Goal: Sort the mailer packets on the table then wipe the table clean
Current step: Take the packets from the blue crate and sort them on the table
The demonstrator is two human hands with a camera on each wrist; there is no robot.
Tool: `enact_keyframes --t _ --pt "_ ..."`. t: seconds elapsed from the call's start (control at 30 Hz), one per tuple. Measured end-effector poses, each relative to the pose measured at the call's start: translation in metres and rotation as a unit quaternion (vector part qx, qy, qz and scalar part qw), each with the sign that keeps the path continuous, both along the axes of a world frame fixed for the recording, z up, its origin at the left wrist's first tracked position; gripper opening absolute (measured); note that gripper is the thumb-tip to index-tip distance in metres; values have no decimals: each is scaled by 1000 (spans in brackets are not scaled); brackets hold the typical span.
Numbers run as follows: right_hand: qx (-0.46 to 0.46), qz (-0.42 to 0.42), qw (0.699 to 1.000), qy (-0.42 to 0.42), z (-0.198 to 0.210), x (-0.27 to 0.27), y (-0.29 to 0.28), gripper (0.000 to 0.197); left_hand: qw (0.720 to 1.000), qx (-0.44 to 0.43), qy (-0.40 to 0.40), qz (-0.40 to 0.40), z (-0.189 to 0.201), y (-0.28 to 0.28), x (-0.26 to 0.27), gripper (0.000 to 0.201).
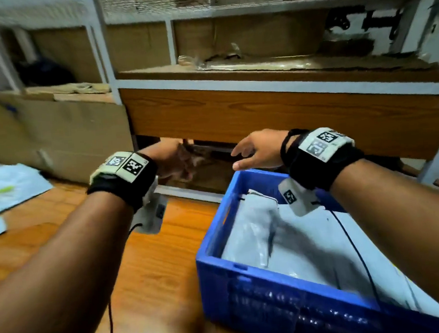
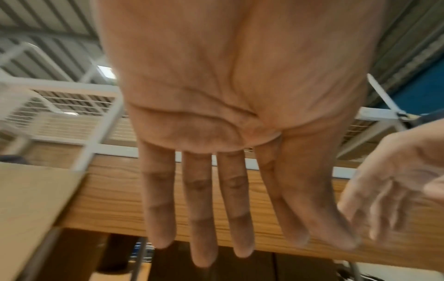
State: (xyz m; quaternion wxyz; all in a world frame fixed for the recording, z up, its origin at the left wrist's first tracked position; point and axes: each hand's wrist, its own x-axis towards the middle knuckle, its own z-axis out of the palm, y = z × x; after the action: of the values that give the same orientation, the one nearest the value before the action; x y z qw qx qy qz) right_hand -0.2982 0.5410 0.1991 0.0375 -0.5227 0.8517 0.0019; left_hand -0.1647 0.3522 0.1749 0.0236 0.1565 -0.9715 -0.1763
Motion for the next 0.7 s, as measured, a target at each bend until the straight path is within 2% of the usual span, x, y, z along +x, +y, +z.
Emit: enact_keyframes --t 0.1,0.2,0.33,0.5,0.6,0.7 --pt "-24 39 999 20 2 31 -48 42 995 43 16 85 -18 -51 47 11" --pt "-36 74 996 19 -3 68 -101 37 989 35 -32 143 -49 -93 101 25" --pt "0 120 992 23 -29 122 -177 39 972 89 -72 207 -112 -156 179 33" --pt "99 144 985 13 -97 183 -291 49 947 108 -98 285 -187 -245 279 48" --pt "158 136 978 -12 -147 215 -358 59 938 124 -116 302 -218 -290 323 59" --pt "177 131 975 -39 -181 244 -407 63 937 104 -144 302 -241 -327 352 71"
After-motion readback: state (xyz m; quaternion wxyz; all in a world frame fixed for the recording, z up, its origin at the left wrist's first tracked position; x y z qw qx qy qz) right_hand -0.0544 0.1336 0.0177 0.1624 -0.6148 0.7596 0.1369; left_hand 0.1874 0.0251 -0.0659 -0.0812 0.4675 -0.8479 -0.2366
